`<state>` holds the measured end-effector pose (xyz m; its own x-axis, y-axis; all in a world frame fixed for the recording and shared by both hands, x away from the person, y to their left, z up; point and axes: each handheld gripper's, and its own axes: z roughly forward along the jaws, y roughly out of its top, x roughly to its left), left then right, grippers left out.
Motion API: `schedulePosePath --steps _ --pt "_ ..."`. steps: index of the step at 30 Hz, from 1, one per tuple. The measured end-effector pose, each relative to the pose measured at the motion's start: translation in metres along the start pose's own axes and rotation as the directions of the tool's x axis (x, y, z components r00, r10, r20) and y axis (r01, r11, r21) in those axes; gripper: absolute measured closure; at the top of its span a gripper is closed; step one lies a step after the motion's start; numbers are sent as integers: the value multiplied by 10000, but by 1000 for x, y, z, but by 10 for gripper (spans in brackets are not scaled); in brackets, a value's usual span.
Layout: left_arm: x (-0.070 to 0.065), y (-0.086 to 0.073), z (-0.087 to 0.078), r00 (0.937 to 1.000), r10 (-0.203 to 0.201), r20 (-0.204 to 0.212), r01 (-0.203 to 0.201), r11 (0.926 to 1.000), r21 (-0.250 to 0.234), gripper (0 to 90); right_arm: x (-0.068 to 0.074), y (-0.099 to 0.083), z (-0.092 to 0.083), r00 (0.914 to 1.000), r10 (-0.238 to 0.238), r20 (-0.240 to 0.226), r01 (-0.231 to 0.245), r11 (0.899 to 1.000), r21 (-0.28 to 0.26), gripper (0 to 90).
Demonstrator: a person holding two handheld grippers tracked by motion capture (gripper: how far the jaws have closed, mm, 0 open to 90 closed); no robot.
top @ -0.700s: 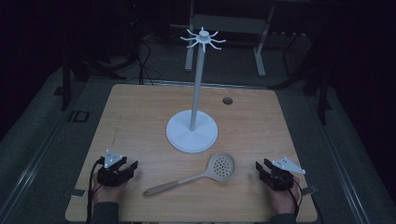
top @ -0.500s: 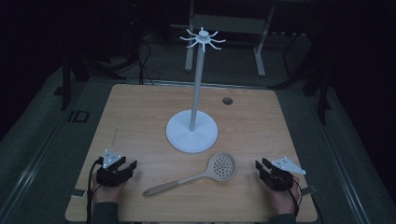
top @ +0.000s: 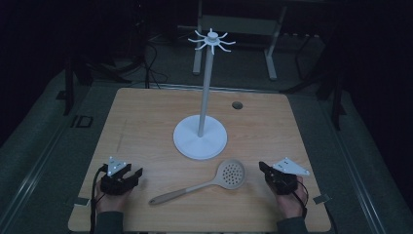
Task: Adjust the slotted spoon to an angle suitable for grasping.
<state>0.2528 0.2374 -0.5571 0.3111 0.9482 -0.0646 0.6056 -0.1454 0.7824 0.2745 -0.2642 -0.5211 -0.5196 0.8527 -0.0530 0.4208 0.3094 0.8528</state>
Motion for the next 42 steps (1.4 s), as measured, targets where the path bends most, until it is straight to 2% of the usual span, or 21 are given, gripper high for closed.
schedulePosePath --steps 3,6,7,11,15,18,19,22,26,28,30,34,42 --pt "0 0 0 10000 30 -11 -30 10000 30 498 4 5 4 9996 -201 -192 204 9997 148 899" --pt "-1 0 0 10000 64 -19 -64 9999 78 499 13 14 12 9961 -763 -435 781 9961 416 899" --pt "-1 0 0 10000 64 -19 -64 9999 78 498 13 14 12 9961 -763 -435 781 9961 416 899" --pt "-1 0 1 10000 86 -21 -86 9999 118 499 23 25 23 9881 -1361 -715 1414 9872 744 899" --pt "-1 0 1 10000 85 -15 -85 9999 125 498 29 31 31 9832 -1599 -884 1678 9817 901 899" --pt "-1 1 1 10000 71 -4 -70 9999 110 499 37 37 43 9741 -1898 -1226 2043 9716 1191 898" --pt "-1 1 1 10000 72 -7 -72 9999 114 499 37 37 43 9741 -1898 -1226 2043 9716 1191 898" --pt "-1 1 1 10000 66 -2 -66 9999 94 498 45 40 53 9629 -2247 -1493 2473 9563 1558 899" --pt "-1 1 0 10000 36 -5 -36 10000 79 499 49 39 63 9566 -2463 -1559 2751 9396 2036 899" --pt "0 1 0 10000 13 -11 -13 10000 51 499 50 37 65 9572 -2447 -1547 2753 9348 2244 899" --pt "0 1 0 10000 2 -26 -2 10000 53 498 49 36 63 9592 -2351 -1570 2661 9383 2208 899" --pt "0 1 0 10000 -11 -46 12 10000 62 499 47 35 59 9605 -2274 -1606 2600 9391 2248 899" --pt "2 0 -1 9999 -117 -127 118 9999 60 499 48 30 50 9618 -2264 -1542 2584 9366 2366 899"
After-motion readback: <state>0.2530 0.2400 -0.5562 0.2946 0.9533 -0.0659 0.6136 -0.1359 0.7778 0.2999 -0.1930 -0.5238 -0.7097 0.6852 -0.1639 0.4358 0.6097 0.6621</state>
